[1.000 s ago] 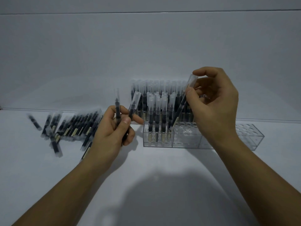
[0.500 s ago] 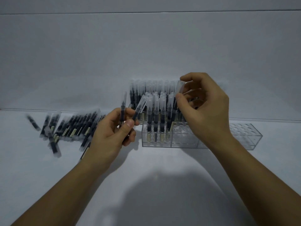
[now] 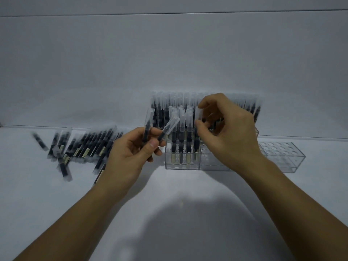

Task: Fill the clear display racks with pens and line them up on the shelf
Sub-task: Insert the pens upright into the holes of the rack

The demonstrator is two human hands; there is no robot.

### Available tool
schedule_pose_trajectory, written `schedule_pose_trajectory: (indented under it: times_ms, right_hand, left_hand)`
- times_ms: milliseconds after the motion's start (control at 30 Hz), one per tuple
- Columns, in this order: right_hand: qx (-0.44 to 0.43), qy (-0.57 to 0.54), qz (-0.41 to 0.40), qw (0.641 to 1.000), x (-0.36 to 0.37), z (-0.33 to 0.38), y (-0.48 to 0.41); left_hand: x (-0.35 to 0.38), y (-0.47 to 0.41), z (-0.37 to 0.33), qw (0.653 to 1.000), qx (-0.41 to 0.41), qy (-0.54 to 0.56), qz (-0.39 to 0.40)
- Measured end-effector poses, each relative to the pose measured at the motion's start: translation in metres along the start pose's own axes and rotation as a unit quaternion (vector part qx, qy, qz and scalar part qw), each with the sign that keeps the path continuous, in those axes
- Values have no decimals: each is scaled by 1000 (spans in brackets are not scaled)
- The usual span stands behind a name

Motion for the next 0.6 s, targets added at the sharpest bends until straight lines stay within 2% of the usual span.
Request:
schedule_pose_trajectory:
  times_ms: [233,367,467,600]
  right_hand:
    - [-15,34,7,999,3,-1,1]
    - [-28,28,-40,998,-1,7,3]
    - [-19,-49,-44,998,-1,14,5]
    - [-3,-147,18,989,12,23,7]
  left_hand:
    - [0,-1,1,1000,-3,10,0]
    - [-1,0,1,1000,-2,6,-5]
    - [0,0,0,1000,-1,-6,12]
    - [4,2,-1,999,1,-4,36]
Point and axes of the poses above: each hand's wrist, its own y-axis away from the middle knuckle, its own x-axis out of the palm, z = x × y, the point moved 6 cm from there along -y, towards the middle knuckle, and after that the axes turned 11 degrees about z, right-handed, at the moved point
